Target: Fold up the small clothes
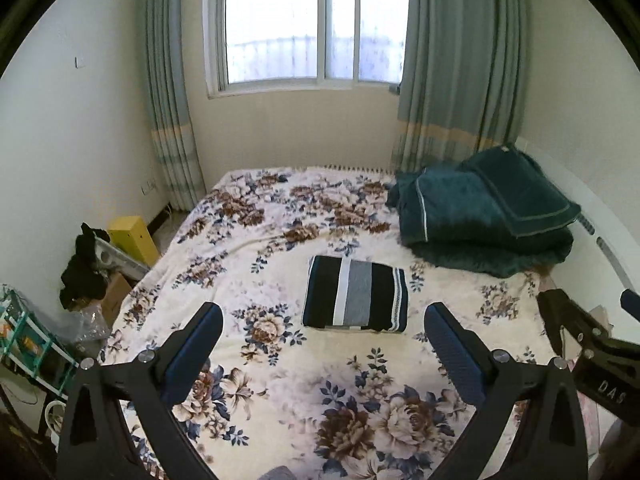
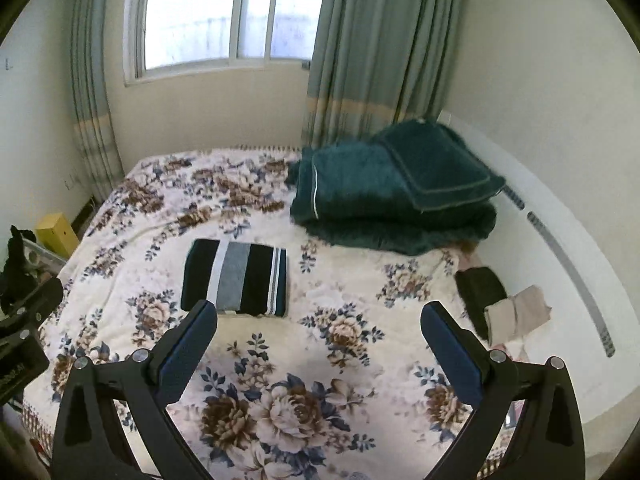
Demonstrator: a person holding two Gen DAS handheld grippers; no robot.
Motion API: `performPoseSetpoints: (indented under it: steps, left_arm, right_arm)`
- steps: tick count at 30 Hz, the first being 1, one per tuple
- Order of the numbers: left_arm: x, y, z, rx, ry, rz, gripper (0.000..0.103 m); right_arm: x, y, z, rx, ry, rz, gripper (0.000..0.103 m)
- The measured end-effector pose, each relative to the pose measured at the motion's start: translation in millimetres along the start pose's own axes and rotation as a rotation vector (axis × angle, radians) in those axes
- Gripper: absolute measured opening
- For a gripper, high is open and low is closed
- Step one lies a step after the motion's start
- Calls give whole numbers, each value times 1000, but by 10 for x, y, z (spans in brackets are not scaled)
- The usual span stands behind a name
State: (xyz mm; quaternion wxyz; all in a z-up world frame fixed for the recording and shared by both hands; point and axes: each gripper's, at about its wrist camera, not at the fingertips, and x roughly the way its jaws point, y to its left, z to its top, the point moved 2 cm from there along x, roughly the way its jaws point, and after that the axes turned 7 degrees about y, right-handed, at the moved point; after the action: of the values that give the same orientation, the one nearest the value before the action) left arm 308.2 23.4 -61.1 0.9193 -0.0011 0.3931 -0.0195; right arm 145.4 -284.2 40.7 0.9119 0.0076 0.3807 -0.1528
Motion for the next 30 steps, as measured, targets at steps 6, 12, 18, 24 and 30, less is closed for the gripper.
performPoseSetpoints:
  steps: [6,12,18,24,30]
  left_arm:
    - [-404,-37,-10,6,-30,-2,103]
    - [-672,-84,-51,3,-36,12,103]
    - [-811,-107,-76,3,-16,22,103]
    - [-904,-104,-79,-14,-31,44,103]
    - [-917,-125,-90,-13,-26,40,103]
  right_arm:
    - [-628,-155,-104,4,-45,44,103]
    - [-1038,-317,-102,5,-73,58,103]
    - [-1203,-423,-61,1,-69,77,103]
    - [-1252,-460,-15,-4,-78,87,103]
    - [-1216,-431,28,-14,-77,100,103]
